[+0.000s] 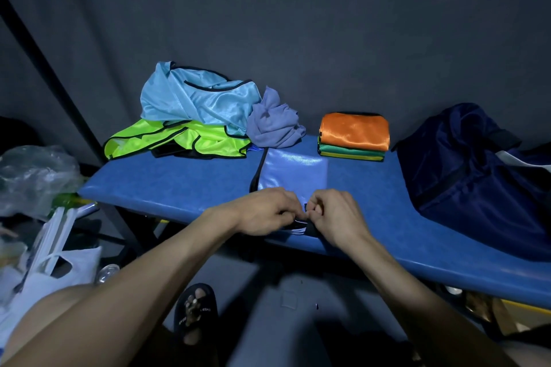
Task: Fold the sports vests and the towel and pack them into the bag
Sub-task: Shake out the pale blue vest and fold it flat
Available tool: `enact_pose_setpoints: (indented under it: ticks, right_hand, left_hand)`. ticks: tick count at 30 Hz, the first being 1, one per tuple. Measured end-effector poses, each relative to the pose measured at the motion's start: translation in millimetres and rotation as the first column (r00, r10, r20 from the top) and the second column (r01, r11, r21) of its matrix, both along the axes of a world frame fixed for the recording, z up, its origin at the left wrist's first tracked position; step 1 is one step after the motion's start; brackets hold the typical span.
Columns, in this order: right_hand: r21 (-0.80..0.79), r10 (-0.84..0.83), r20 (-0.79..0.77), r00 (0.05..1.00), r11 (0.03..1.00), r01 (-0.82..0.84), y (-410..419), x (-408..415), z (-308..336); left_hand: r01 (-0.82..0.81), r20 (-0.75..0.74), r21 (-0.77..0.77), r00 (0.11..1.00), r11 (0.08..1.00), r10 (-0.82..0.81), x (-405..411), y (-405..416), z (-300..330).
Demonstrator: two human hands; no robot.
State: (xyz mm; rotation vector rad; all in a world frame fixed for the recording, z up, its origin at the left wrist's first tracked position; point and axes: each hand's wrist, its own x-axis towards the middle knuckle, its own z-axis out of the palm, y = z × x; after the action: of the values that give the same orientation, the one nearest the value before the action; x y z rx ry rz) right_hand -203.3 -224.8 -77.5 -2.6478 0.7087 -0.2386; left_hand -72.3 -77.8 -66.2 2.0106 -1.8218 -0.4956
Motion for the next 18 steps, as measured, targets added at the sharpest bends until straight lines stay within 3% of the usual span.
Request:
enact_pose_setpoints:
  ticks: [4,6,8,11,13,15,18]
  right_hand:
    - [-0.198,0.128,-0.061,0.990,0.970,-0.138,2.0,-4.5,4.0]
    - [-0.269,0.187,-0.089,0.978,0.941,-0.204,5.9,-7.3,8.1]
    - [-0.339,0.233,-0.110,0.966,0.905,-0.257,12.3,-10.8,10.3]
    - [-0.429,0.278,-0.162,0.947,0.844,-0.321,19.1,-16.1,7.2]
    - [-0.473,0.315,-0.180,0.932,0.803,-0.363,21.0,-19.8,4.8]
    - [-0.549,0.337,-0.215,0.916,0.734,-0.399,24.7,-19.9,1.8]
    - [-0.634,0.362,-0.154,0.919,0.677,-0.374,29.5,-17.1,-5.5]
  left_hand:
    - [-0.313,-0.123,-0.254,0.949,0.915,0.290,11.6,29.8,13.2]
    - [-0.489,-0.059,-0.260,0.869,0.832,0.492,17.6,50.6,16.4]
    - [-0.634,-0.010,-0.112,0.771,0.765,0.637,16.7,70.1,16.1]
    - [-0.700,-0.225,0.228,0.638,0.676,0.736,2.9,82.0,-0.8]
    - [-0.706,-0.303,0.264,0.587,0.657,0.751,-10.2,83.2,-13.5]
    - [-0.727,-0.523,0.281,0.432,0.627,0.735,-27.4,78.8,-20.5]
    - [-0.704,-0.785,0.380,0.099,0.601,0.612,-49.1,73.0,-15.2]
